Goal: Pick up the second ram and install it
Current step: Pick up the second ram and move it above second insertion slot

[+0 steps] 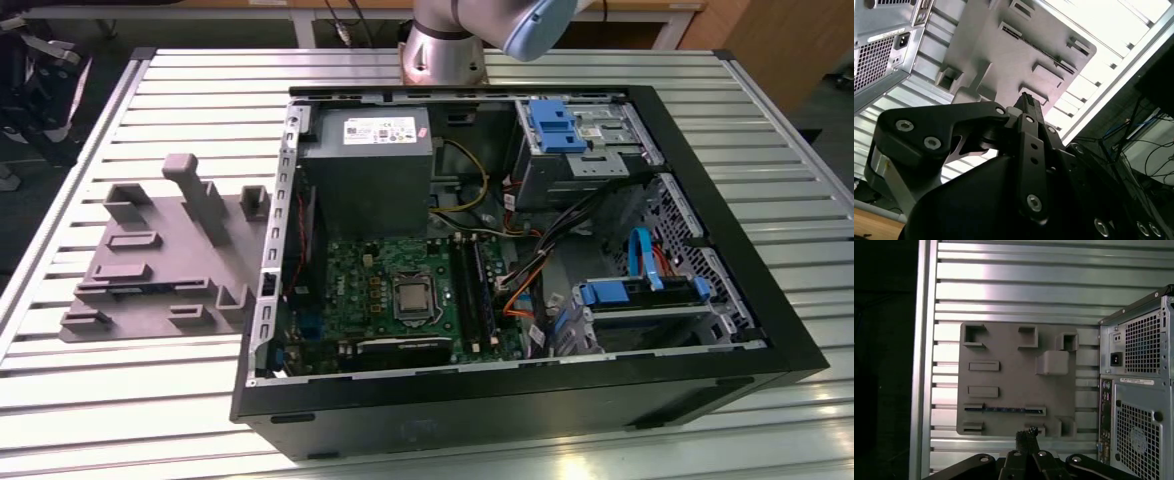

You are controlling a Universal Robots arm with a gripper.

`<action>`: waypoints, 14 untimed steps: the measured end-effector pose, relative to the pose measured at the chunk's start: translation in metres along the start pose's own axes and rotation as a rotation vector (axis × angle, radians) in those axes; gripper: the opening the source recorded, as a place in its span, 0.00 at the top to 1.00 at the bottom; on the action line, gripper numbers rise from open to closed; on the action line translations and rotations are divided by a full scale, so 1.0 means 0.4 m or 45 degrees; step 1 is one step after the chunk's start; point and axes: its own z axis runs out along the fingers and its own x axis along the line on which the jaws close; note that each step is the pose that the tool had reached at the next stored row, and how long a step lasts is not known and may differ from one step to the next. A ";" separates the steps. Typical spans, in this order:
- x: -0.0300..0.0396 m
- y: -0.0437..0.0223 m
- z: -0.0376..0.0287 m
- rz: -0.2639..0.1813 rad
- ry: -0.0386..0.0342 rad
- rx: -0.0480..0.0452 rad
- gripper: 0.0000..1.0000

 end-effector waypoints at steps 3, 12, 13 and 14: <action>0.000 0.000 0.001 0.055 -0.0025 0.003 0.89; 0.000 0.000 0.005 0.251 -0.0108 0.009 0.89; 0.000 0.000 0.006 0.274 -0.0119 0.010 0.89; 0.000 0.000 0.006 0.296 -0.0128 0.010 0.89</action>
